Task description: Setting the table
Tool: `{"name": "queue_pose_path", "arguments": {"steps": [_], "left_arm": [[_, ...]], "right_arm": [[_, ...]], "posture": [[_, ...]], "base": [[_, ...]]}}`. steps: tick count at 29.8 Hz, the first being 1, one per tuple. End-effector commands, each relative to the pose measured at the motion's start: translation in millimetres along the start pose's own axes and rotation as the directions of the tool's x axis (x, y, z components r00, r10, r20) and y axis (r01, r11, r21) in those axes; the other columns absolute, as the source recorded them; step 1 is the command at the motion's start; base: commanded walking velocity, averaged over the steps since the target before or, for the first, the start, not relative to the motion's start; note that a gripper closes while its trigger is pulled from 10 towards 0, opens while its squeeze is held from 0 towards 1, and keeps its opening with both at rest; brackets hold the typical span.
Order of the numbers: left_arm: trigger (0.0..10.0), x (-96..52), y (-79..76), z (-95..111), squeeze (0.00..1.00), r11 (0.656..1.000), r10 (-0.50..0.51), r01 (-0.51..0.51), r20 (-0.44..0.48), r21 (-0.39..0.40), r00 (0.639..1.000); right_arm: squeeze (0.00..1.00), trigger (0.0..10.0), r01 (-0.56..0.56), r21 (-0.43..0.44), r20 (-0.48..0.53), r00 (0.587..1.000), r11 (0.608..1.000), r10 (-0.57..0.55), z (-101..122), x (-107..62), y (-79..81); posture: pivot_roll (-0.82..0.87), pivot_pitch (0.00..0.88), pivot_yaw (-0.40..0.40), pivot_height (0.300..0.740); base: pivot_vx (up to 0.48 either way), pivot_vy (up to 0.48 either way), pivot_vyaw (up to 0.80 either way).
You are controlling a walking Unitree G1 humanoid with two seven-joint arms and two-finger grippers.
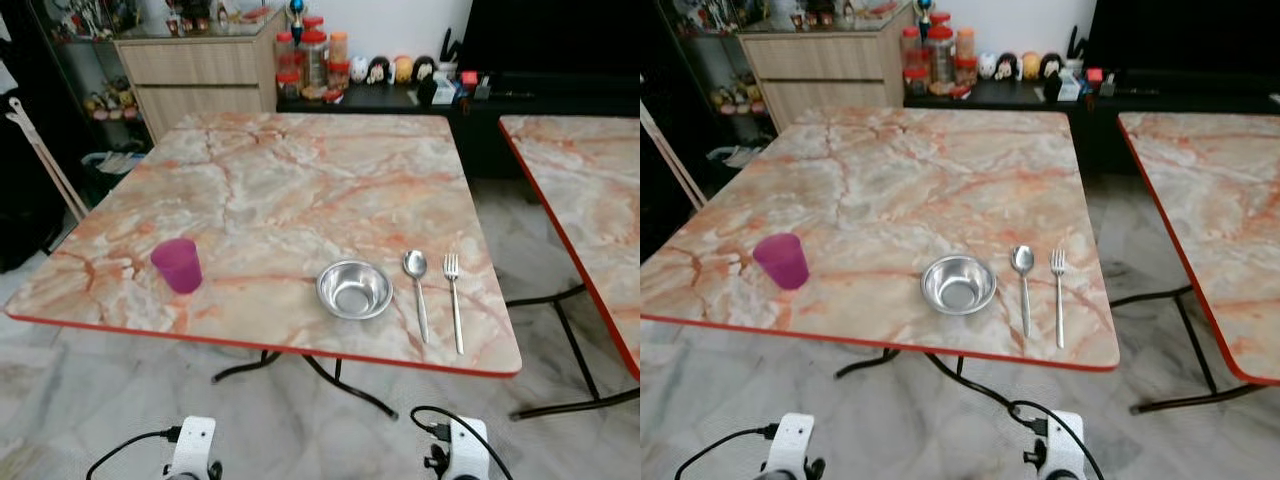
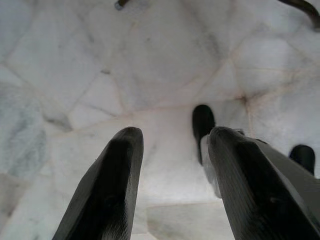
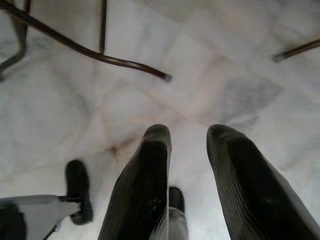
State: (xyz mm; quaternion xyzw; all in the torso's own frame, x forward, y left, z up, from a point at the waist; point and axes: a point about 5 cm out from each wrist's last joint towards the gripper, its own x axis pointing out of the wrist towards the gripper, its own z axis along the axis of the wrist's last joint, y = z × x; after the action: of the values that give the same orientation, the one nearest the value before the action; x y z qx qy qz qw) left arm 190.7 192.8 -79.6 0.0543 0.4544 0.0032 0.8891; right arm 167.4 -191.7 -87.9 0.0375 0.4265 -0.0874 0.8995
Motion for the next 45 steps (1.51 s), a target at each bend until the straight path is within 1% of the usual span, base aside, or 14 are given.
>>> {"name": "queue_pose_path", "arguments": {"steps": [1, 8, 10, 11, 15, 17, 23, 25, 29, 30, 31, 35, 40, 45], "left_arm": [[10.0, -0.3, 3.8, 2.4, 0.00, 1.000, 0.010, -0.010, 0.027, -0.004, 1.000], [10.0, -2.8, 12.0, 2.6, 0.00, 0.998, 0.053, -0.050, 0.090, -0.035, 0.995], [10.0, -5.7, 22.7, 10.1, 0.00, 0.994, 0.099, -0.087, 0.184, -0.070, 0.978], [10.0, -5.7, 22.7, 10.1, 0.00, 0.994, 0.099, -0.087, 0.184, -0.070, 0.978], [10.0, -15.1, 38.8, 25.0, 0.00, 0.980, 0.191, -0.160, 0.360, -0.115, 0.913], [10.0, -16.6, 40.6, 26.2, 0.00, 0.977, 0.205, -0.167, 0.378, -0.131, 0.903], [10.0, -38.6, 44.8, 31.9, 0.00, 0.959, 0.280, -0.206, 0.554, -0.193, 0.784], [10.0, -45.9, 46.3, 36.0, 0.00, 0.954, 0.300, -0.219, 0.594, -0.206, 0.746], [10.0, -53.8, 47.8, 41.9, 0.00, 0.947, 0.322, -0.238, 0.630, -0.217, 0.706], [10.0, -61.2, 48.7, 50.1, 0.00, 0.939, 0.344, -0.246, 0.663, -0.240, 0.665], [10.0, -61.2, 48.7, 50.1, 0.00, 0.939, 0.344, -0.246, 0.663, -0.240, 0.665], [10.0, -71.9, 44.8, 80.0, 0.00, 0.943, 0.330, -0.231, 0.738, -0.238, 0.588], [10.0, -74.8, 40.1, 101.6, 0.00, 0.951, 0.306, -0.204, 0.775, -0.230, 0.553], [10.0, -77.8, 18.4, 130.5, 0.00, 0.976, 0.211, -0.151, 0.825, -0.154, 0.525]], "right_arm": [[0.00, 10.0, -0.006, 0.011, 0.003, 1.000, 1.000, 0.006, 2.5, 0.9, 3.6], [0.00, 10.0, -0.001, 0.008, 0.001, 1.000, 1.000, 0.001, 2.3, 0.8, 1.5], [0.00, 10.0, 0.003, 0.006, 0.001, 1.000, 1.000, -0.003, 2.6, 0.9, -0.4], [0.00, 10.0, 0.003, 0.006, 0.001, 1.000, 1.000, -0.003, 2.6, 0.9, -0.4], [0.00, 10.0, 0.003, -0.008, -0.015, 1.000, 1.000, -0.003, 0.0, 0.4, -1.0], [0.00, 10.0, 0.002, -0.008, -0.015, 1.000, 1.000, -0.002, -0.1, 0.4, -0.9], [0.00, 10.0, -0.005, -0.019, -0.020, 1.000, 1.000, 0.005, -1.2, 0.2, -0.6], [0.00, 10.0, -0.007, -0.025, -0.020, 1.000, 1.000, 0.006, -1.0, 0.2, -1.2], [0.00, 10.0, -0.005, -0.027, -0.021, 1.000, 1.000, 0.004, -0.8, 0.2, -2.4], [0.00, 10.0, -0.005, -0.029, -0.020, 1.000, 1.000, 0.005, -0.4, 0.3, -2.6], [0.00, 10.0, -0.005, -0.029, -0.020, 1.000, 1.000, 0.005, -0.4, 0.3, -2.6], [0.00, 10.0, -0.012, -0.034, -0.019, 1.000, 0.999, 0.011, 0.6, 0.7, -0.7], [0.00, 10.0, -0.018, -0.037, -0.018, 1.000, 0.999, 0.017, 1.2, 1.0, 0.9], [0.00, 10.0, -0.012, -0.022, -0.005, 1.000, 1.000, 0.012, 4.5, 1.7, 0.8]], "posture": [[0.00, 0.000, -0.001, 0.740], [0.00, 0.000, -0.008, 0.740], [0.02, 0.000, -0.015, 0.740], [0.02, 0.000, -0.015, 0.740], [0.03, 0.000, -0.022, 0.740], [0.03, 0.000, -0.022, 0.740], [0.05, 0.000, -0.032, 0.740], [0.05, 0.000, -0.033, 0.740], [0.06, 0.000, -0.033, 0.740], [0.06, 0.000, -0.034, 0.740], [0.06, 0.000, -0.034, 0.740], [0.07, 0.000, -0.039, 0.740], [0.06, 0.000, -0.035, 0.740], [0.04, 0.000, -0.024, 0.740]], "base": [[0.000, 0.000, 0.00], [0.000, 0.000, 0.00], [0.000, 0.000, 0.00], [0.000, 0.000, 0.00], [0.000, 0.000, 0.00], [0.000, 0.000, 0.00], [0.000, 0.000, 0.00], [0.000, 0.000, 0.00], [0.000, 0.000, 0.00], [0.000, 0.000, 0.00], [0.000, 0.000, 0.00], [0.000, 0.000, 0.00], [0.000, 0.000, 0.00], [0.000, 0.000, 0.00]]}}
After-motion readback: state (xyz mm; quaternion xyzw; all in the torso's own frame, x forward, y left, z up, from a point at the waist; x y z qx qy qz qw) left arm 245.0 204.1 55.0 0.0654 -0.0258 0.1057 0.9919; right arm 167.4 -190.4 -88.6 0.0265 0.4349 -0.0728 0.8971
